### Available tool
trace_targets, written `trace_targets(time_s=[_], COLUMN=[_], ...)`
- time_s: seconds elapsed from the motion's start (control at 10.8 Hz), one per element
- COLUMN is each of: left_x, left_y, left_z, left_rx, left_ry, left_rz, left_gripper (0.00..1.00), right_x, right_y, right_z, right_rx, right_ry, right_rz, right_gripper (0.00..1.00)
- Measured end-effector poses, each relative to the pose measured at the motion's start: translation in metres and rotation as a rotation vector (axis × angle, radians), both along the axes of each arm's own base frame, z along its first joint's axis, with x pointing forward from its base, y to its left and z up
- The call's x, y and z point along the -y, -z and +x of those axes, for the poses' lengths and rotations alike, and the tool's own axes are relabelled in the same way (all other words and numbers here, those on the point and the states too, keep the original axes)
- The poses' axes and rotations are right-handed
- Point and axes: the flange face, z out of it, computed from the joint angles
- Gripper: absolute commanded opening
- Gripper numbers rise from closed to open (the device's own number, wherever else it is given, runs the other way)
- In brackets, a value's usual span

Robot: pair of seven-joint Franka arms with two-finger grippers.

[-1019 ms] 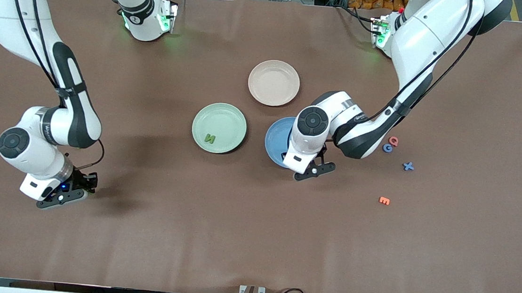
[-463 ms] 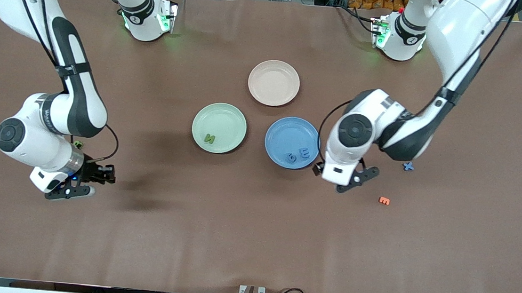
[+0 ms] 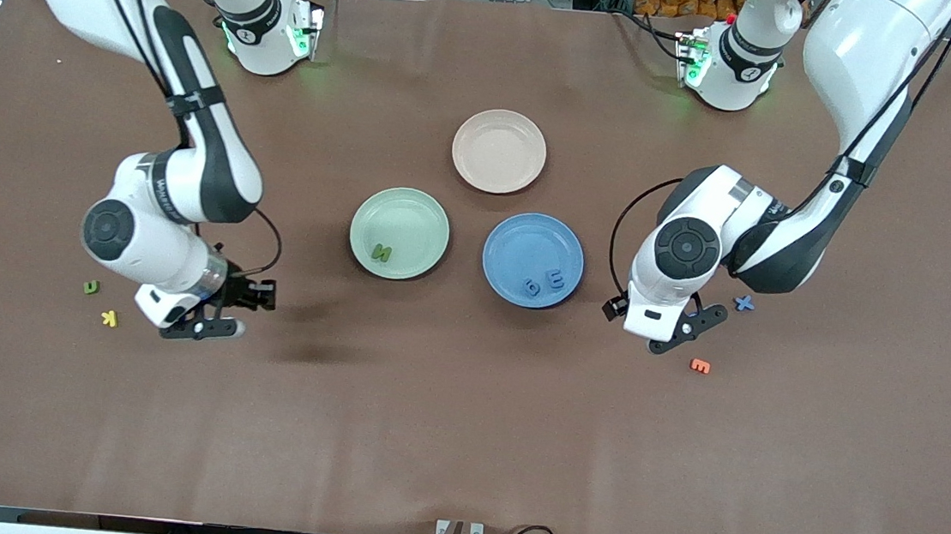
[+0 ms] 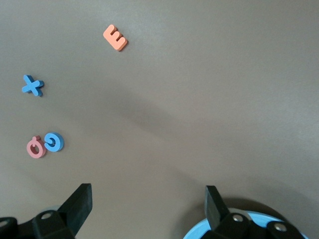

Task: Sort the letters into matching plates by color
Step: 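Place the blue g on the blue plate while the right gripper places green P, then move the right gripper to the green B while the left gripper reaches blue X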

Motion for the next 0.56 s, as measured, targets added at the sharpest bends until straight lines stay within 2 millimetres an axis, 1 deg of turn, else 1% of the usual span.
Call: trace_targets(time_s=[0.28, 0.46, 0.56], left_x=[-0.004, -0.01, -0.011], left_y=[0.009, 0.01, 0.01], left_z=[-0.006, -0.004, -0.004], left_rx=[-0.022, -0.025, -0.028], left_ry=[0.001, 0.001, 0.016], left_rz=[0.014, 0.013, 0.01], left_gripper=[1.0, 1.0, 1.0], right_x=[-0.056, -0.109, -0.131], right_y=[-0.001, 0.003, 0.005], right_z=[-0.032, -0.057, -0.069], right_rx=[-0.035, -0.058, -0.067], right_ry=[-0.008, -0.034, -0.048], right_rz=[0.016, 0.007, 0.002], right_gripper=[0.31, 0.31, 0.31])
